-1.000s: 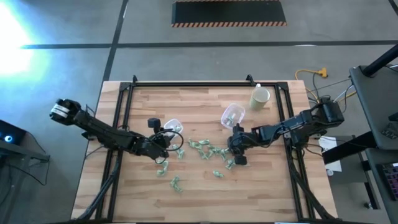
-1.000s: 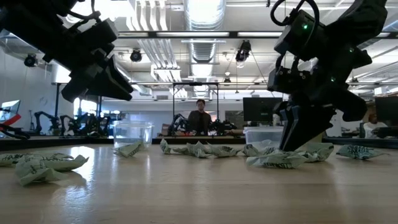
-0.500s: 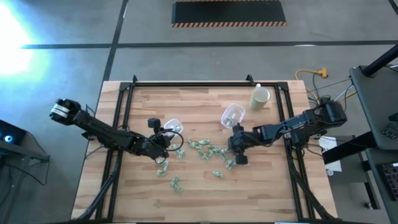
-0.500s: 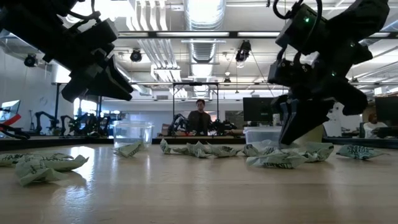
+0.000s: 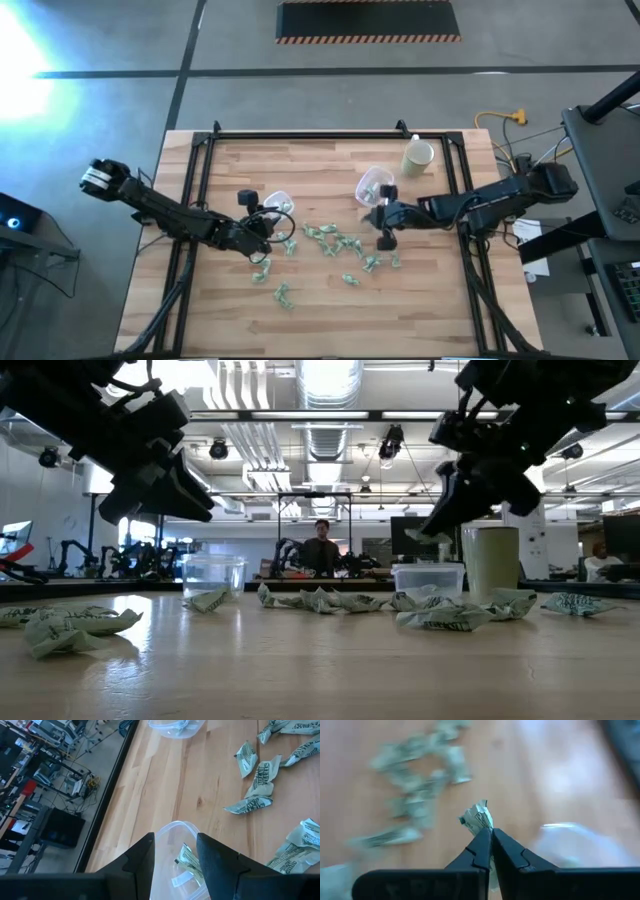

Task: Pick and place items into bin
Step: Put the stevia packet into the right transparent bin, then put the stevia packet into the left transparent bin

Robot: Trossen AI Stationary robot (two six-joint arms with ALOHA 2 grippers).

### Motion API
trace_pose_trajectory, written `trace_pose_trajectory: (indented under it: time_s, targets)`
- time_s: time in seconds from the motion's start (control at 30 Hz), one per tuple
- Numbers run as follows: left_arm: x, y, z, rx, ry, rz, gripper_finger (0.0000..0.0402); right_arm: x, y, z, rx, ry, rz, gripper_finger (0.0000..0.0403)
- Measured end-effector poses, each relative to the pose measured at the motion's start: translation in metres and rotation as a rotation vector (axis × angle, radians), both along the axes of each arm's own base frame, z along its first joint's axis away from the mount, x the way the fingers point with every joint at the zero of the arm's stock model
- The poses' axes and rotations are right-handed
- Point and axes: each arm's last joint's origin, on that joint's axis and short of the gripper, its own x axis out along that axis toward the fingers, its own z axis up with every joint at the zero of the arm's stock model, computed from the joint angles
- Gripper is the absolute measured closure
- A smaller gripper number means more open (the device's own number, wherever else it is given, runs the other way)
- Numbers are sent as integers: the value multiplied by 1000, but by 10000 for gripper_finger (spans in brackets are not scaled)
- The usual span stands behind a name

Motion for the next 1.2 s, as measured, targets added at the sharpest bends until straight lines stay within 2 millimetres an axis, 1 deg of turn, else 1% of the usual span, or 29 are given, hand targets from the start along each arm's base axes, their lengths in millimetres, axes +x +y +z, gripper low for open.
trace_pose_trajectory:
  time_s: [0.17,0.23,0.37,0.63,0.7,0.8,1.07,1.2]
  targets:
    - [0,0,0,0,0,1,271,-5,-8,7,-201,-35,-195,394]
    - [0,0,0,0,-1,1,271,-6,-10,7,-244,-38,-244,394]
    - [0,0,0,0,-1,1,271,-6,-15,2,-262,-17,-276,394]
    - [0,0,0,0,-1,1,271,-2,-38,-13,-246,39,-392,394]
    - [0,0,0,0,-1,1,272,-2,-41,-15,-242,41,-408,392]
    - [0,0,0,0,0,0,272,-1,-40,-15,-222,42,-391,375]
    - [0,0,0,0,-1,0,272,-3,-40,-10,-196,3,-408,299]
    - [0,0,0,-6,2,-7,272,-4,-39,-7,-203,3,-394,276]
